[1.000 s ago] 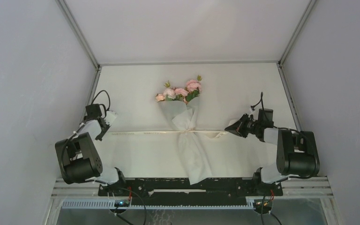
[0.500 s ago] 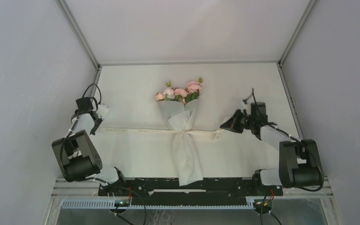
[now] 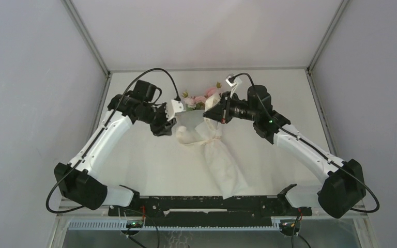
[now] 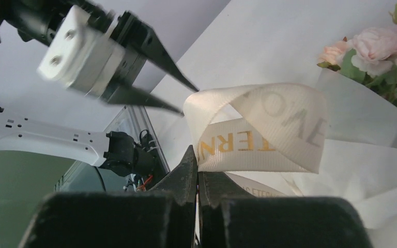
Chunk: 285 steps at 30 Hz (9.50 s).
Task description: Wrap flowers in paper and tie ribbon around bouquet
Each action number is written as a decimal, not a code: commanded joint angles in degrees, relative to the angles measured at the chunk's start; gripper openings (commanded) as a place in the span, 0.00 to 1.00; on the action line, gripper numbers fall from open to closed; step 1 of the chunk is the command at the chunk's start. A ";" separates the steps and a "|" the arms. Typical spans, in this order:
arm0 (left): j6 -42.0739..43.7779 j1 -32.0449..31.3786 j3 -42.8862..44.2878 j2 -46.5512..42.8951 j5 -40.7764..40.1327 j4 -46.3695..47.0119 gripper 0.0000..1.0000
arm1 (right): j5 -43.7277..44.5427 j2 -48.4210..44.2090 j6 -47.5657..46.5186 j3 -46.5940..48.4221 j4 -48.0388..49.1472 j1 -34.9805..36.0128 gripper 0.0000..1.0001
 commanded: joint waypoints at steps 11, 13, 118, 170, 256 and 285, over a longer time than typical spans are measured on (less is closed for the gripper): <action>-19.78 -4.06 -4.79 -0.92 19.85 18.82 0.85 | 0.26 2.53 3.66 3.31 11.16 3.79 0.00; -26.03 -4.93 -8.14 -0.21 22.40 28.54 0.86 | 0.16 2.65 4.60 3.33 12.51 3.93 0.00; 14.95 -15.76 -24.56 9.07 -14.87 20.69 1.00 | 11.29 13.51 -7.99 -9.48 15.79 -7.02 0.00; -11.78 22.28 -22.98 -20.15 -16.35 4.04 0.00 | 14.26 35.66 -34.35 21.00 -17.62 -1.51 0.41; -26.96 11.58 20.15 -36.10 14.46 -9.90 0.00 | 15.11 9.73 -34.01 -9.96 20.60 24.51 0.85; -59.88 -19.29 -46.07 -29.26 -1.42 58.80 0.79 | 28.41 0.41 9.75 -14.85 10.99 21.09 0.00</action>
